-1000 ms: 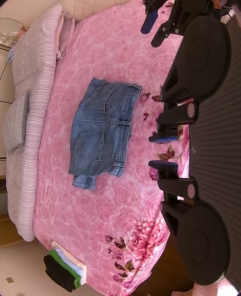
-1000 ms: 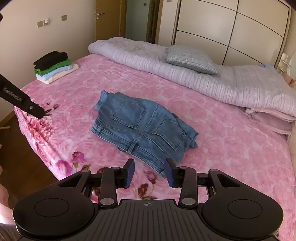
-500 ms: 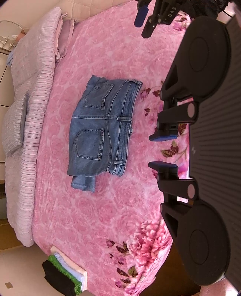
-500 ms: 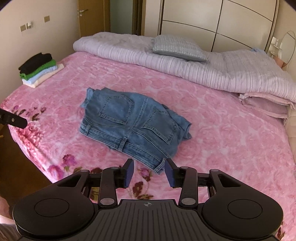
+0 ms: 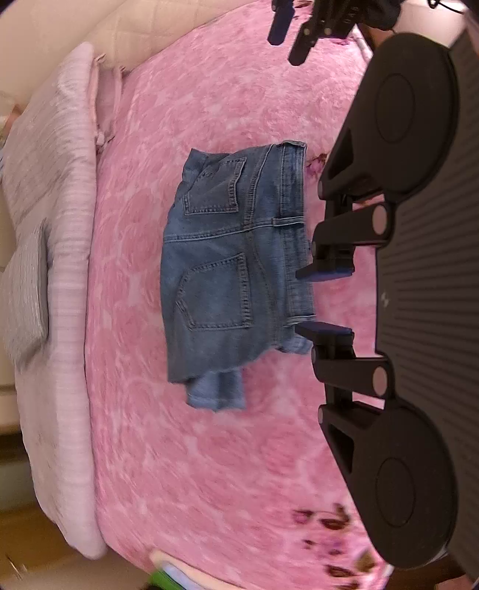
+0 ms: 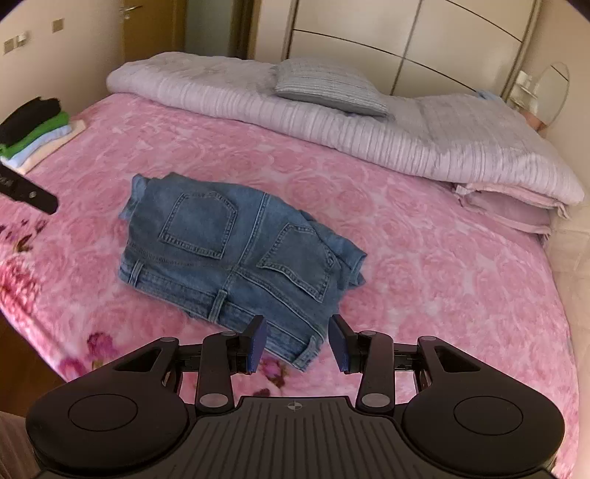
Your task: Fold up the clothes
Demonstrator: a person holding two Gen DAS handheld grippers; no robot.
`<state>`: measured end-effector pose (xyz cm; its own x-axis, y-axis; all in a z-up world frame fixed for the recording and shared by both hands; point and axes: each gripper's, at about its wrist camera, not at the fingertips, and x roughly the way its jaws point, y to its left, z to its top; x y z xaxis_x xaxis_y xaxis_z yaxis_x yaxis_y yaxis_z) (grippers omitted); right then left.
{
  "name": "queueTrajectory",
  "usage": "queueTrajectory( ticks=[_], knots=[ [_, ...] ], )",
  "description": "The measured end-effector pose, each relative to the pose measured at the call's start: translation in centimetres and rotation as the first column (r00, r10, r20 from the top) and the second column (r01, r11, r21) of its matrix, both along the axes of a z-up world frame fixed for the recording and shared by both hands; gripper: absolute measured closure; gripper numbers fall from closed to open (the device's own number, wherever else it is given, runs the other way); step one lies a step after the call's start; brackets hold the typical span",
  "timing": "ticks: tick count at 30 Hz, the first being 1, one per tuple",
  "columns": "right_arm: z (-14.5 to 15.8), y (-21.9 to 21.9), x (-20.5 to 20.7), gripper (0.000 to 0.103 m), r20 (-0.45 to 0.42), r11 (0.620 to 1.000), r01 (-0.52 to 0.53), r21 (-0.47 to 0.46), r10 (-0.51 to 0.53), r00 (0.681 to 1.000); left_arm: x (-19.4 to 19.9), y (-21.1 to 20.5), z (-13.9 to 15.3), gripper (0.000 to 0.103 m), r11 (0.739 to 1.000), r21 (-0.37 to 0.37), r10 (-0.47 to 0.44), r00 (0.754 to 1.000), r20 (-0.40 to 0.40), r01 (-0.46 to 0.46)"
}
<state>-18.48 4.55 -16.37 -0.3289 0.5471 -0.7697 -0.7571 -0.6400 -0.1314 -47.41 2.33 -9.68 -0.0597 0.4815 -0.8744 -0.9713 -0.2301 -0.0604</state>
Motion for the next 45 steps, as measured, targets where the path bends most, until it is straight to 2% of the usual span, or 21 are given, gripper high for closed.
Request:
queueTrajectory(
  ticks=[3, 5, 10, 16, 19, 21, 26, 30, 33, 34, 35, 39, 43, 45],
  knots=[
    [-0.7, -0.3, -1.2, 0.062, 0.009, 0.999, 0.032, 0.001, -0.032, 0.999, -0.9, 1.8, -1.1, 0.078, 0.998, 0.004, -0.055, 0.998, 0.014, 0.055],
    [-2.0, -0.5, -1.8, 0.062, 0.045, 0.999, 0.051, -0.004, -0.051, 0.998, -1.4, 2.6, -2.1, 0.078, 0.997, -0.008, -0.079, 0.997, 0.021, 0.079],
    [-5.8, -0.2, -2.6, 0.060, 0.151, 0.999, 0.028, -0.032, -0.023, 0.988, -2.4, 3.1, -5.3, 0.078, 0.996, -0.058, -0.068, 0.996, 0.057, 0.071],
    [-10.9, 1.5, -3.3, 0.038, 0.282, 0.994, -0.111, -0.018, 0.111, 0.953, -3.9, 2.8, -9.8, 0.078, 0.993, -0.115, 0.031, 0.996, 0.082, -0.021],
    [-14.3, 2.7, -3.5, 0.033, 0.357, 0.978, -0.210, 0.006, 0.194, 0.914, -4.7, 2.7, -12.0, 0.078, 0.987, -0.127, 0.109, 0.990, 0.085, -0.098],
    [-16.9, 3.1, -3.5, 0.032, 0.423, 0.956, -0.291, 0.038, 0.249, 0.871, -5.0, 2.6, -13.4, 0.078, 0.980, -0.129, 0.165, 0.983, 0.087, -0.153],
    [-22.9, 3.5, -3.2, 0.031, 0.565, 0.866, -0.483, 0.132, 0.334, 0.754, -5.4, 2.7, -16.3, 0.078, 0.963, -0.131, 0.248, 0.965, 0.082, -0.237],
    [-25.8, 4.1, -2.9, 0.031, 0.623, 0.795, -0.571, 0.204, 0.344, 0.702, -5.4, 2.8, -17.5, 0.078, 0.952, -0.128, 0.288, 0.955, 0.067, -0.278],
    [-26.7, 4.9, -2.7, 0.034, 0.647, 0.762, -0.611, 0.215, 0.358, 0.673, -5.4, 2.5, -17.6, 0.078, 0.943, -0.131, 0.315, 0.947, 0.062, -0.305],
    [-26.2, 5.2, -2.5, 0.062, 0.625, 0.768, -0.608, 0.200, 0.377, 0.683, -5.4, 2.4, -17.5, 0.078, 0.941, -0.130, 0.321, 0.945, 0.059, -0.312],
    [-25.8, 5.5, -2.3, 0.074, 0.603, 0.775, -0.605, 0.186, 0.396, 0.693, -5.5, 2.2, -17.4, 0.078, 0.939, -0.129, 0.328, 0.943, 0.057, -0.319],
    [-23.1, 6.0, -1.6, 0.085, 0.530, 0.786, -0.596, 0.164, 0.440, 0.725, -5.7, 1.7, -16.9, 0.078, 0.930, -0.126, 0.355, 0.934, 0.049, -0.347],
    [-18.3, 6.4, -1.4, 0.088, 0.388, 0.824, -0.558, 0.104, 0.483, 0.785, -6.0, 1.2, -15.4, 0.078, 0.929, -0.107, 0.358, 0.933, 0.025, -0.354],
    [-15.7, 6.4, -1.6, 0.089, 0.288, 0.847, -0.530, 0.035, 0.499, 0.817, -6.5, 0.7, -14.5, 0.078, 0.927, -0.100, 0.365, 0.931, 0.011, -0.362]
  ],
)
